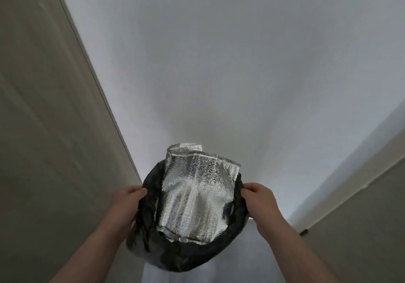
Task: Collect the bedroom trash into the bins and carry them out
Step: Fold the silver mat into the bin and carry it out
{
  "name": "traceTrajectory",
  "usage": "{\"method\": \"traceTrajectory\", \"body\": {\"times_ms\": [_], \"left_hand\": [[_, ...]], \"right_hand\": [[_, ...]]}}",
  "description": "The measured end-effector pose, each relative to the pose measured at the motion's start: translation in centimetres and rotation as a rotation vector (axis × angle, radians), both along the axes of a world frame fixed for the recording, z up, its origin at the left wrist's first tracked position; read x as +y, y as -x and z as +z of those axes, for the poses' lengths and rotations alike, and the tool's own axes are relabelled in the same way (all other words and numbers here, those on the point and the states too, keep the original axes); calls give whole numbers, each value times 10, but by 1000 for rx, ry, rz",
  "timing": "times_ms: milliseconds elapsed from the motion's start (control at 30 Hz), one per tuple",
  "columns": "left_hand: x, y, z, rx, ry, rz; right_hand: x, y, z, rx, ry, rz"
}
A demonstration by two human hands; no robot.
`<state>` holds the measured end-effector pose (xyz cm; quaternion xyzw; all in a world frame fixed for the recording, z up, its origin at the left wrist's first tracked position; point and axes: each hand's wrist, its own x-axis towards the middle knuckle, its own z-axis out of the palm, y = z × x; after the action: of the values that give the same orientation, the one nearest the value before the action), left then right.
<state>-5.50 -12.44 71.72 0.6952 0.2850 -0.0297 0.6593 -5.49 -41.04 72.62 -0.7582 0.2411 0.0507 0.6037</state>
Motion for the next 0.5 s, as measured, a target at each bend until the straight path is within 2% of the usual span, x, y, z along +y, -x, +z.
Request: {"method": "traceTrajectory", "body": {"times_ms": [200,500], "left_hand": [[5,-53,-63,99,-49,55],[36,-95,-215,313,-79,52]], "right_hand": [[4,-71,-76,101,18,68],[40,-132,-229,350,135,176]]}}
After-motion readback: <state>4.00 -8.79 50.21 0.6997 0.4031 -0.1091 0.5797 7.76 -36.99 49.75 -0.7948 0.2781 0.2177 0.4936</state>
